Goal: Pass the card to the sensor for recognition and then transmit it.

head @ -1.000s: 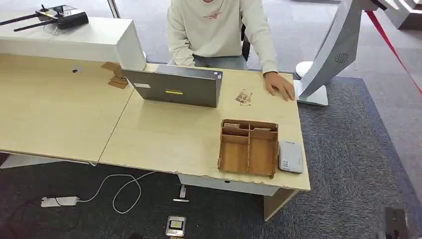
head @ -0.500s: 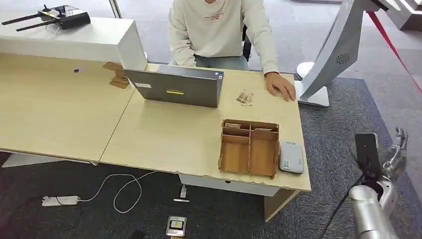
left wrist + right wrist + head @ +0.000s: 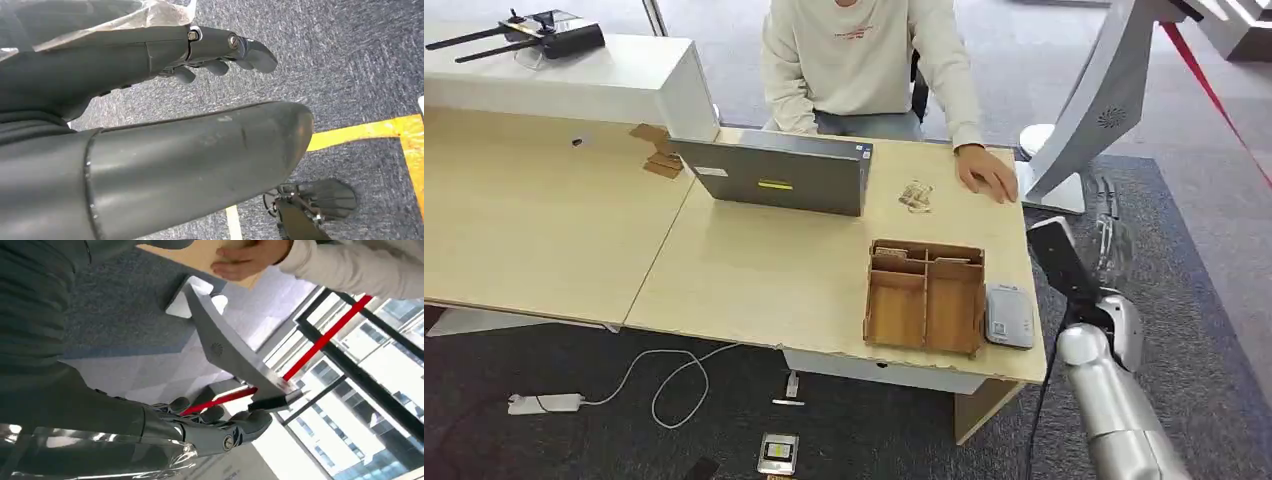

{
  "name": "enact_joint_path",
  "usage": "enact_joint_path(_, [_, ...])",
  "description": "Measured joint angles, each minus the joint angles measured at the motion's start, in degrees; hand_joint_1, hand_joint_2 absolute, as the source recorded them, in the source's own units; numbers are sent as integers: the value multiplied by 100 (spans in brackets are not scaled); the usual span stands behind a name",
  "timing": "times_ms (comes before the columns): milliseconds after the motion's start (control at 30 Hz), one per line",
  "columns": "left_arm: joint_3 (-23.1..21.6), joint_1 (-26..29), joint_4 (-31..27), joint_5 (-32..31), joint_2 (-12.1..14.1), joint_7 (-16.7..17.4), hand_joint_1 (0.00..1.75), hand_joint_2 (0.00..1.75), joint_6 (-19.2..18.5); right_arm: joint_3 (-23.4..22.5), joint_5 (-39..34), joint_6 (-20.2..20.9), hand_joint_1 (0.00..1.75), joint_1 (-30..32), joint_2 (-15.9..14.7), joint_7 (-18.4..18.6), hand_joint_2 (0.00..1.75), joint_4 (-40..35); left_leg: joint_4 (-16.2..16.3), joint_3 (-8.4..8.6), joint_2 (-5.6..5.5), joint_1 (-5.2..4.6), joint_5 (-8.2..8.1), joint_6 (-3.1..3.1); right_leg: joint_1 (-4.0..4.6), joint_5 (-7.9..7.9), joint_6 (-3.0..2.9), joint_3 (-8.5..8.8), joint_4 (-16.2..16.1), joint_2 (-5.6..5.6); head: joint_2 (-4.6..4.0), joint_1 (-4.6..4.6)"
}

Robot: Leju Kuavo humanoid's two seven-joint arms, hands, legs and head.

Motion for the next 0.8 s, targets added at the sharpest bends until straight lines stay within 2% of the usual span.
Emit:
enact_joint_path(333, [-26,-18,0,-63,0,2,0,0,2,359,114,328,0,-71,101,138,175,-162,0,-2,1,-1,0,0,-1,0,0,-4,-1,0,0,0])
enact_joint_path(800, [-33,-42,0,-13,0,40,0,0,2,481,256,721,0,-97,83,156,175,-238,0,-2,2,0,0,0,0,0,0,-5,-1,0,0,-2])
